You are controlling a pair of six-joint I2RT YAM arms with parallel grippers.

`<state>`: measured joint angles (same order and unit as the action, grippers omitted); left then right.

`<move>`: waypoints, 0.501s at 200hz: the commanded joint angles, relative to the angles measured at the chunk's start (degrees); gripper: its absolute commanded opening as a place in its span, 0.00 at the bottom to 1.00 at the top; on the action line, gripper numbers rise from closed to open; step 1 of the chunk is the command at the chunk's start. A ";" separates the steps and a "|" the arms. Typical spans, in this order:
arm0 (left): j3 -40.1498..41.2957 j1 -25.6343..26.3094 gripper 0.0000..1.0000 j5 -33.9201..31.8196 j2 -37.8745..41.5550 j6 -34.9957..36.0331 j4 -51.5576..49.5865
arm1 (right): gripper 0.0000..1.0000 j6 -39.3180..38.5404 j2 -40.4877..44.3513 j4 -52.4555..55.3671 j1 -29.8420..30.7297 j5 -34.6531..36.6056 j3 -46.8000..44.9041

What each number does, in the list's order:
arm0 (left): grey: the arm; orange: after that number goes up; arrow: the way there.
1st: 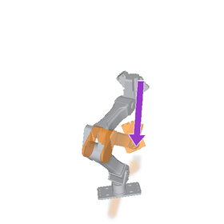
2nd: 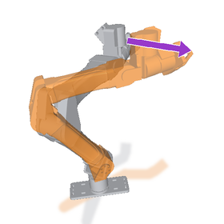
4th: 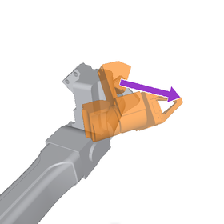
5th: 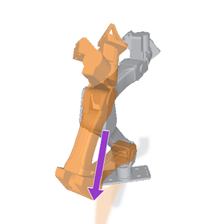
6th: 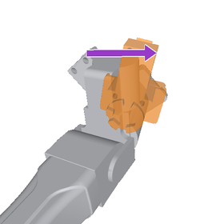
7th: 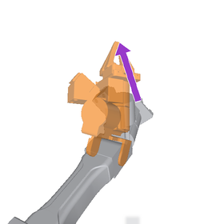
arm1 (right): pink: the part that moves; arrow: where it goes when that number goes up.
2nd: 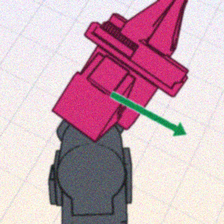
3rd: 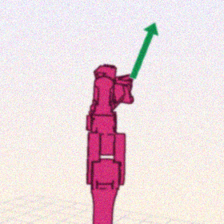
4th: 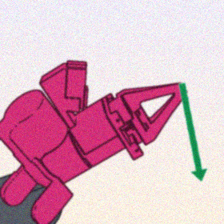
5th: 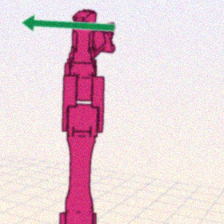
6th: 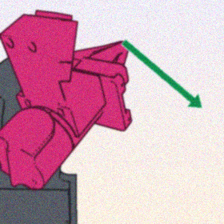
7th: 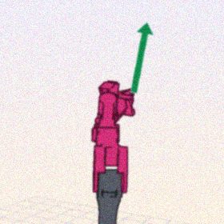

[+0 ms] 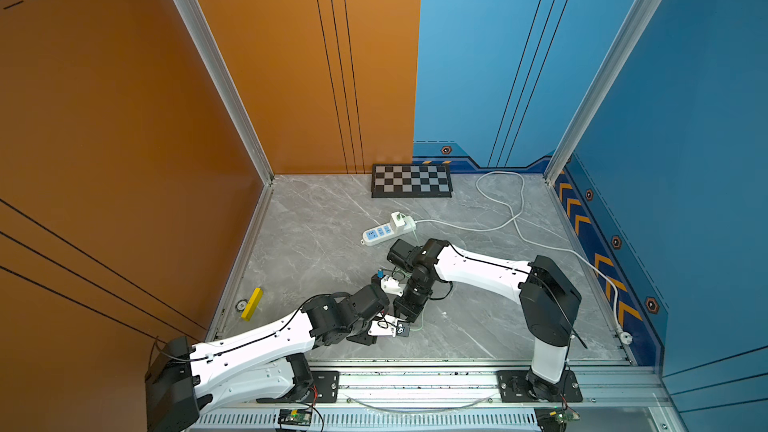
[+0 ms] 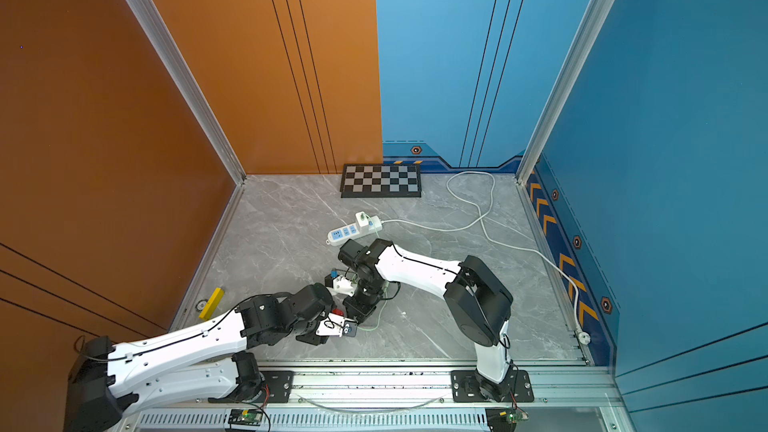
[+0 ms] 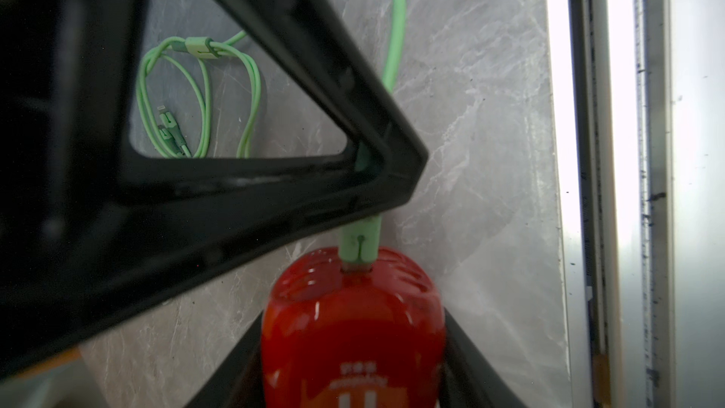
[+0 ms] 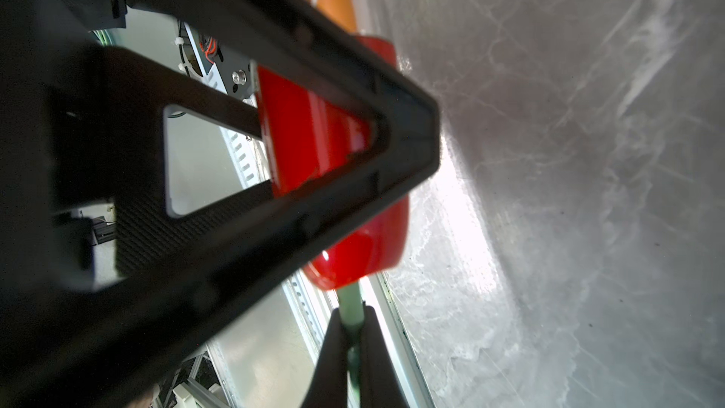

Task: Charge the electric shaver
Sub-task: Insert the charging cable into the electric shaver.

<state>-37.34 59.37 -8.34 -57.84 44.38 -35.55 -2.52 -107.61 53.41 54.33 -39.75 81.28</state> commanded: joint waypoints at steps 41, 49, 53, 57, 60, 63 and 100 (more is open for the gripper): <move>-2.72 3.70 0.00 6.12 0.80 -3.51 7.27 | 0.00 1.63 -0.58 -9.19 -0.55 3.01 1.97; -2.56 4.01 0.00 6.29 0.89 -3.47 7.76 | 0.00 1.40 -0.77 -9.05 -0.62 3.01 2.27; -2.58 4.29 0.00 6.38 0.83 -3.43 7.84 | 0.00 1.26 -0.81 -9.06 -0.63 2.96 2.49; -2.64 4.26 0.00 6.55 0.76 -3.42 7.96 | 0.00 1.14 -0.92 -9.09 -0.77 2.85 2.69; -2.65 4.42 0.00 6.74 0.68 -3.38 8.07 | 0.00 1.00 -1.00 -8.95 -0.73 2.77 2.81; -2.79 4.58 0.00 6.94 0.63 -3.34 8.19 | 0.00 0.86 -1.02 -8.97 -0.79 2.63 2.89; -3.14 6.23 0.00 8.28 0.25 -1.74 9.36 | 0.00 -1.70 -1.72 -7.42 -1.91 1.61 4.19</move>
<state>-37.34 62.08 -9.89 -57.89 41.95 -35.24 -2.59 -107.72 54.81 54.33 -39.40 81.49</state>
